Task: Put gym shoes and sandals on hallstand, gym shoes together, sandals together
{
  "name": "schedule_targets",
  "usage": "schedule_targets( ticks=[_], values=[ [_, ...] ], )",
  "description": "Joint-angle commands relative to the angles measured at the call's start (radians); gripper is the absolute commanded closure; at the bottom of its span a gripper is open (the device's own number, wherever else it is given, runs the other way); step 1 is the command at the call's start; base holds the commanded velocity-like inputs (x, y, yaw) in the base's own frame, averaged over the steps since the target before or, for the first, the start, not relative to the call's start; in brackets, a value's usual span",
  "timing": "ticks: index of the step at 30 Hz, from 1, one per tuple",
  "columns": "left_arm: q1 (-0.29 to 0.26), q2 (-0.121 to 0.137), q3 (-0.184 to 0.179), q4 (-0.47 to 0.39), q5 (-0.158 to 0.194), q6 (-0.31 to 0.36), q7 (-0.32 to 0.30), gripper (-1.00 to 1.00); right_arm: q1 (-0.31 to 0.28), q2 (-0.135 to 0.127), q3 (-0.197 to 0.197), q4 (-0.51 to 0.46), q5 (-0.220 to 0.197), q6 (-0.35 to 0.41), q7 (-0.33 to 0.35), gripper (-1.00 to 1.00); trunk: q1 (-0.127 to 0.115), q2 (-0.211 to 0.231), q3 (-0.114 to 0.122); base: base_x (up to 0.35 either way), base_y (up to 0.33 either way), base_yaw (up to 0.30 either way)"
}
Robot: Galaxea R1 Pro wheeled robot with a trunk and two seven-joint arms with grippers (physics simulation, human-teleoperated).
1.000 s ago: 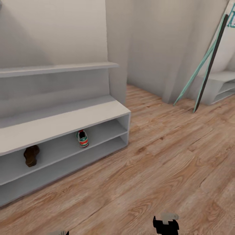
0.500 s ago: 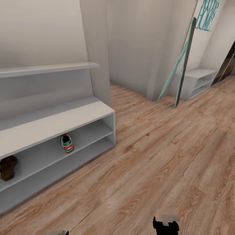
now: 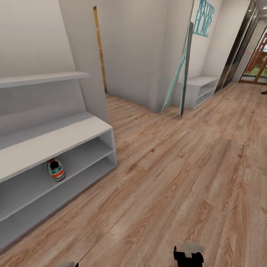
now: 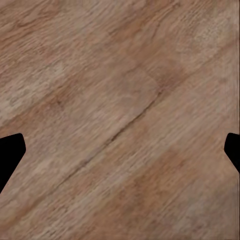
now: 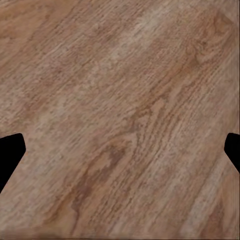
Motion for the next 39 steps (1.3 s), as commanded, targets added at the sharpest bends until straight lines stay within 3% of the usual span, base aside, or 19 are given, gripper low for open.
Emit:
schedule_targets(
  ticks=[1,29,39],
  values=[
    [0.000,0.000,0.007,0.001,0.005,-0.001,-0.011,-1.00,-0.001,0.001,-0.008,0.001,0.010,-0.002,-0.004,-1.00,0.000,0.000,-0.001,0.000,0.000,-0.300],
    [0.000,0.001,0.006,0.001,0.005,0.000,-0.009,-1.00,0.000,0.005,-0.008,0.001,0.010,-0.003,-0.004,-1.00,0.000,0.000,-0.001,0.001,0.000,-0.300],
    [0.000,0.000,0.006,0.002,0.005,0.000,-0.009,-1.00,0.000,0.005,-0.008,0.001,0.010,-0.003,-0.004,-1.00,0.000,0.000,-0.001,0.228,0.000,-0.300]
  ],
)
